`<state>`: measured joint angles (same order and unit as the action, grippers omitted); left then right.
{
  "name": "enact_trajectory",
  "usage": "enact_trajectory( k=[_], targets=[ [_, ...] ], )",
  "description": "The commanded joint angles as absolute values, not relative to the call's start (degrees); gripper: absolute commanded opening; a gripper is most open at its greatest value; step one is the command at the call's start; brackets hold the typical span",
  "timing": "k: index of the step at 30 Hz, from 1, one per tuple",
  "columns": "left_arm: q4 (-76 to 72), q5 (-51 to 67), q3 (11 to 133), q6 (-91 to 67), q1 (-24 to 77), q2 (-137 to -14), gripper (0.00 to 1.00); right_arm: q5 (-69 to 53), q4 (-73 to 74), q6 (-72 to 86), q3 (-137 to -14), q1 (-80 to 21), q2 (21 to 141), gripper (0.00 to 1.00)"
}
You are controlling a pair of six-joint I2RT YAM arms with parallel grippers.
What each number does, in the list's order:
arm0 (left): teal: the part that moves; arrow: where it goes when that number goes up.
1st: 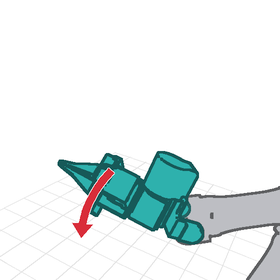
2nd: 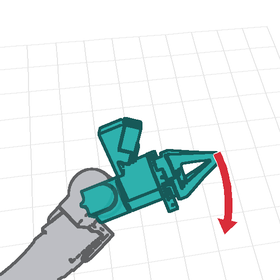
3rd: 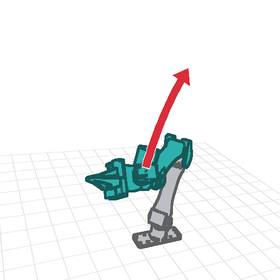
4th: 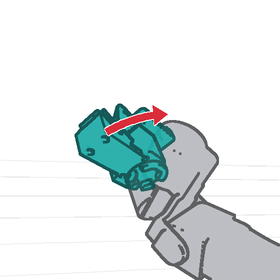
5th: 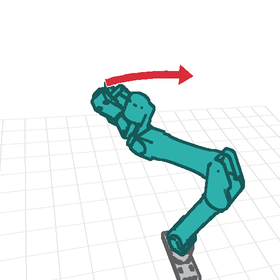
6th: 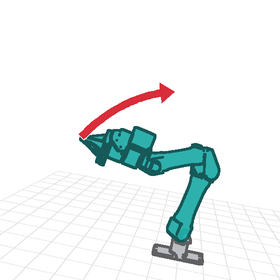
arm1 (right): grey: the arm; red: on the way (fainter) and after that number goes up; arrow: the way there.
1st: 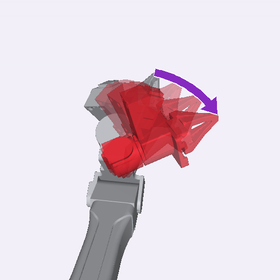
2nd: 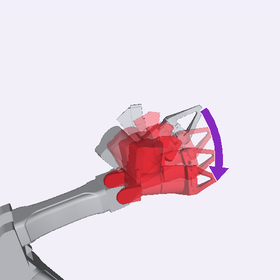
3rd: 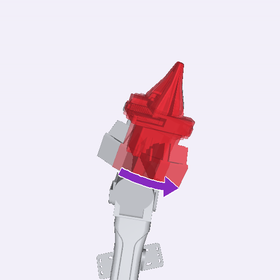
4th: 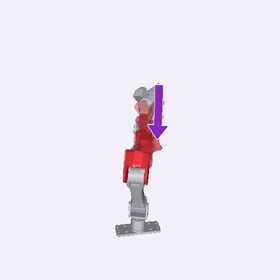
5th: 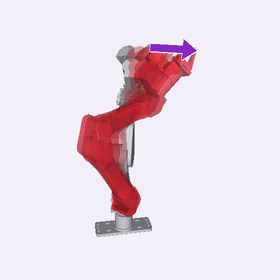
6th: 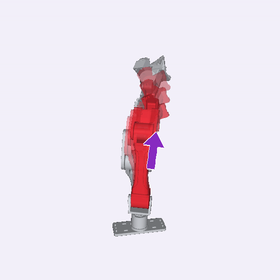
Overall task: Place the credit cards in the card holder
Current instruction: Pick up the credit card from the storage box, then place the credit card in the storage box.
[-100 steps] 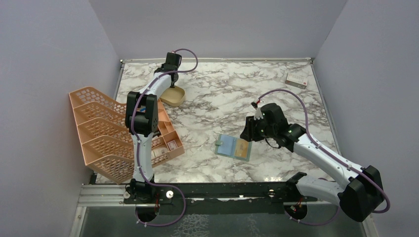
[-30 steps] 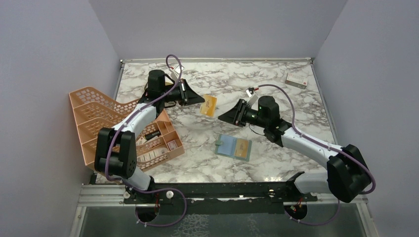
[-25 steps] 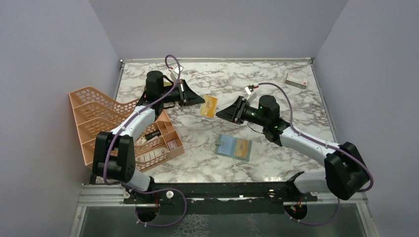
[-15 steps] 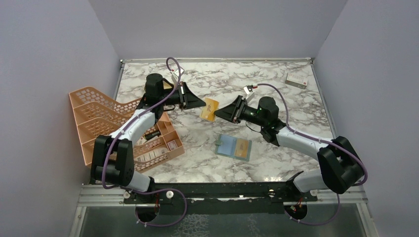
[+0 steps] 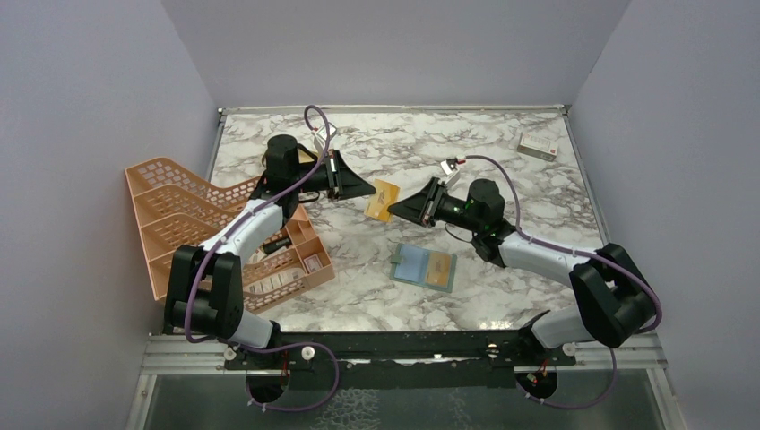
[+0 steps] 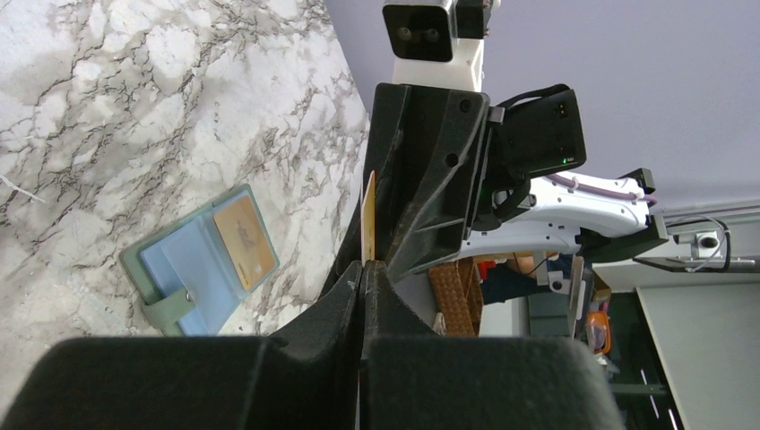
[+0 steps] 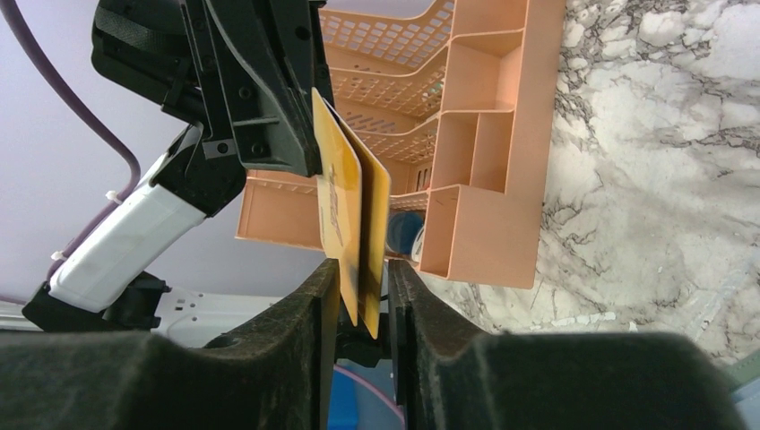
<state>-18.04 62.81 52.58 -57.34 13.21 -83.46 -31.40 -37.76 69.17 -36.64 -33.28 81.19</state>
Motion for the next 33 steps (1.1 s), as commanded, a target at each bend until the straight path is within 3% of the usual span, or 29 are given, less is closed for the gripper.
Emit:
enact_trajectory(
  k=[1,4,12,17,25,30,33],
  targets=[
    [-20.4,63.9,52.1,-57.8,13.4,-82.0,0.00,-31.1,-40.1,68.5,-35.3,-33.5,78.7,0.11],
    [-20.5,63.4,52.1,-57.6,13.4,-82.4,0.00,-31.0,-41.1,68.1,-34.7,-33.5,78.4,0.01],
    [-20.0,61.4,52.2,-55.4,12.1,-83.9,0.00,-30.1,-40.8,65.3,-32.5,-33.5,77.0,0.01],
    [-6.5,55.8,57.6,-45.6,11.0,-83.8,0.00,-29.0,-37.5,62.2,-31.3,-33.5,74.4,0.01],
    [-0.8,55.7,63.2,-41.4,10.4,-85.1,0.00,-28.5,-30.7,57.3,-31.9,-33.4,71.4,0.01],
    [24.7,35.0,77.1,-19.4,9.2,-89.5,0.00,-28.2,-25.3,54.2,-31.2,-33.5,68.9,0.01],
    [29.0,20.7,81.6,-12.6,8.8,-92.0,0.00,-27.3,-21.6,51.8,-30.9,-33.4,66.0,0.01]
  ],
)
